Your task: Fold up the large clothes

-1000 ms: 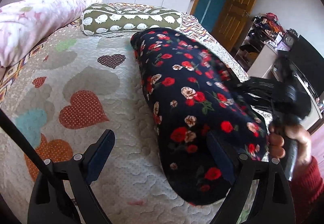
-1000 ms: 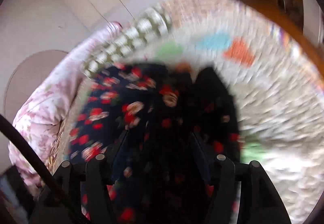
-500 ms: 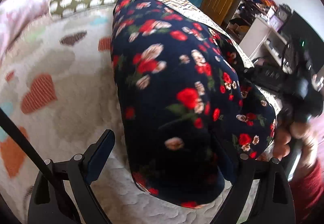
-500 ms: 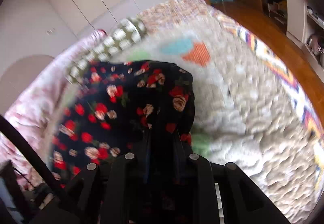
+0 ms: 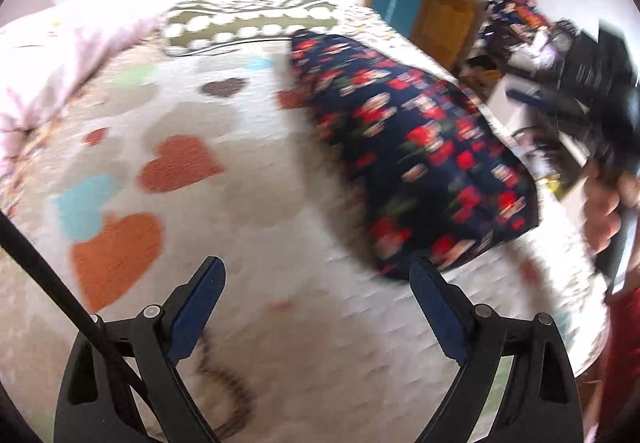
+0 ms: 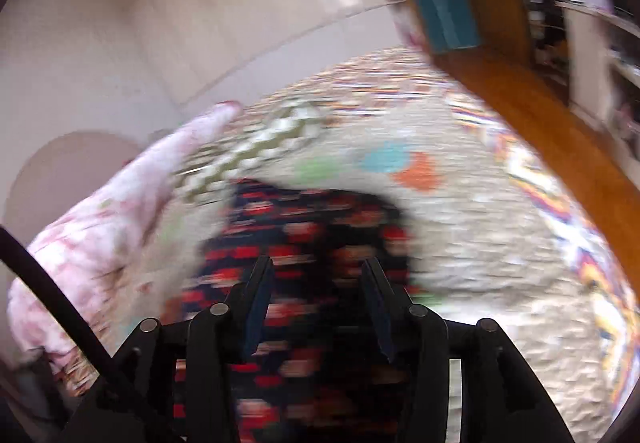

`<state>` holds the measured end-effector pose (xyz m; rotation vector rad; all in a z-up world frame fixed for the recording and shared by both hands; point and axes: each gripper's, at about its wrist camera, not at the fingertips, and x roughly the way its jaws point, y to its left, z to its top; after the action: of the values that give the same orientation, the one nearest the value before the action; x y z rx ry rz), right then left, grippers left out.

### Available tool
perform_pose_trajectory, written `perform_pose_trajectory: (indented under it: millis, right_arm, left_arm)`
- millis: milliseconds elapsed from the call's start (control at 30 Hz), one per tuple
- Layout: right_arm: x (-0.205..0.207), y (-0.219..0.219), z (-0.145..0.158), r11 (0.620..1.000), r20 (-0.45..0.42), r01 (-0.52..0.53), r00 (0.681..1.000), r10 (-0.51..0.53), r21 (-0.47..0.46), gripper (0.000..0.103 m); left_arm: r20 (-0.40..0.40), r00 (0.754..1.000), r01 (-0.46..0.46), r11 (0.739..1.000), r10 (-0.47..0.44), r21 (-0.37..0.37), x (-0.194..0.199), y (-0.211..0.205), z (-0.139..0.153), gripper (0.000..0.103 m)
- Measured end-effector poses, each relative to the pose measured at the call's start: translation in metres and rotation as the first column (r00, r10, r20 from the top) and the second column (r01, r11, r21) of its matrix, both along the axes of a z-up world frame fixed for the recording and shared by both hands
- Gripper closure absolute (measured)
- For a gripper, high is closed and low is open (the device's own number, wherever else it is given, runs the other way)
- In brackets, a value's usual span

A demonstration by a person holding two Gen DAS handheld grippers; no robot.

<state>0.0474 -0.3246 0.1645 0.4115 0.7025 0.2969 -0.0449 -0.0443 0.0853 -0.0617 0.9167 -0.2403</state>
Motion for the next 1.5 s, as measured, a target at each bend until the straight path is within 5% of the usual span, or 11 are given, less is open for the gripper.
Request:
perform_pose_trajectory:
  millis: [133,200,300,600,867,1133,1300,1333,1400,1433,1500]
  right_arm:
    - [0.040,0.049,-0.034,0.962,-0.101,-0.176,0.975,0.200,0.210,0.078]
    - [0.058,0.062,-0.063,0.956,-0.176,-0.159,0.963,0.205,0.248,0.078]
    - [0.073,0.058,-0.094,0.959,-0.204,-0.101,0.966,0.159,0.265,0.103]
    - [0.004,0.057,-0.054,0.927,-0.109,-0.199,0.964,0.244,0.319,0.094]
    - [-0.027,0.069,-0.127,0.856,-0.195,-0.175,0.933,0.302,0.487,0.103]
    - [-0.046,0.004,-0.072,0.929,-0.107,-0.049,0.990,0.094,0.367,0.081]
    - [-0.054,-0.029,-0.091,0.954,-0.205,0.076,0.979,-0.016,0.288,0.098]
    - [-0.061,-0.036,-0.084,0.947,-0.180,0.080,0.983,-0.024,0.311,0.094]
    - [-0.072,-0.048,-0.072,0.947,-0.128,0.088,0.990,-0.051,0.308,0.062]
    - [-0.076,-0.055,-0.066,0.952,-0.101,0.103,0.992,-0.077,0.288,0.033]
    - [-0.073,-0.067,-0.061,0.961,-0.080,0.167,0.985,-0.153,0.219,0.017]
  left_arm:
    - [-0.032,0.998,-0.061,0.998,0.061,0.011,-0.019,0.026,-0.022,0.010]
    - [-0.038,0.995,-0.089,0.995,0.090,0.035,-0.026,0.035,-0.032,0.010]
    - [-0.046,0.990,-0.126,0.989,0.130,0.076,-0.035,0.048,-0.048,0.010]
    - [0.017,0.987,-0.158,0.984,0.157,0.085,-0.042,0.057,-0.069,0.003]
    - [0.028,0.986,-0.163,0.983,0.162,0.082,-0.044,0.056,-0.070,0.001]
    - [0.042,0.986,-0.166,0.983,0.163,0.081,-0.044,0.057,-0.071,0.001]
    - [0.006,0.990,-0.138,0.988,0.138,0.073,-0.044,0.060,-0.068,0.001]
    - [-0.020,0.993,-0.119,0.991,0.120,0.054,-0.043,0.062,-0.064,0.001]
    - [-0.036,0.995,-0.099,0.995,0.098,-0.031,-0.042,0.067,-0.052,0.001]
    - [-0.031,0.995,-0.095,0.992,0.092,-0.088,-0.040,0.070,-0.043,0.001]
    - [-0.004,0.996,-0.091,0.982,0.092,-0.167,-0.031,0.072,-0.023,0.001]
